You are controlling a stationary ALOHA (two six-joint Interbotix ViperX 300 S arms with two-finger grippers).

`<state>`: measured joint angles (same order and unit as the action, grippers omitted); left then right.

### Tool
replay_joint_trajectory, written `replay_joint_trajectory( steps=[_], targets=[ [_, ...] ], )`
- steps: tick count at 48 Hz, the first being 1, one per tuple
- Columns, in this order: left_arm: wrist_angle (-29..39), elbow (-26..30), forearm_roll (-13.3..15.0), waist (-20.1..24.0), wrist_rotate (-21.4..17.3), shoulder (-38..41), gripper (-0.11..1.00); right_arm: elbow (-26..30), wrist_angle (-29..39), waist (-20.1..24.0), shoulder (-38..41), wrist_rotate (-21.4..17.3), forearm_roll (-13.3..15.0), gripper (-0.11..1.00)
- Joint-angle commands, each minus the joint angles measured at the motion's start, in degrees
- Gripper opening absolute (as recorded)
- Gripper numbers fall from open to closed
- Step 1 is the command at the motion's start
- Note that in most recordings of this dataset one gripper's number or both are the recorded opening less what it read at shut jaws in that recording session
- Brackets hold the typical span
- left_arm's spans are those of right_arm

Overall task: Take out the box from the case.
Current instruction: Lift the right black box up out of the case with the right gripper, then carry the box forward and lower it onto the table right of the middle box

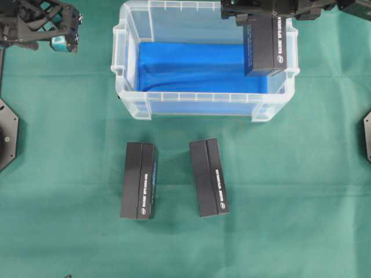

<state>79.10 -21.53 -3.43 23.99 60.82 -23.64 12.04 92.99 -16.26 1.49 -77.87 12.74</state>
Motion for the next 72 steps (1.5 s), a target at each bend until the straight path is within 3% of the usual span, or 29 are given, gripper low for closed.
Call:
replay_joint_trajectory(
  steps=[1,23,39,55,72],
  targets=[
    [0.0,0.7,-0.1,0.2,-0.1,-0.7,0.97,1.6,0.1,0.1,-2.1,0.1,0.4,0.65],
    [0.2,0.6,-0.1,0.2,-0.2,-0.8,0.97,1.6,0.4,0.8,-2.0,0.0,0.4,0.65],
    [0.3,0.7,-0.1,0.2,-0.4,-0.8,0.97,1.6,2.8,5.8,-2.1,-1.8,0.4,0.65],
    [0.3,0.6,-0.1,0.2,-0.6,-0.8,0.97,1.2,5.6,13.6,-2.1,-8.3,0.4,0.65],
    [0.3,0.6,-0.1,0.2,-0.5,-0.8,0.97,0.5,5.9,23.3,-1.9,-18.1,0.4,0.65]
  ],
)
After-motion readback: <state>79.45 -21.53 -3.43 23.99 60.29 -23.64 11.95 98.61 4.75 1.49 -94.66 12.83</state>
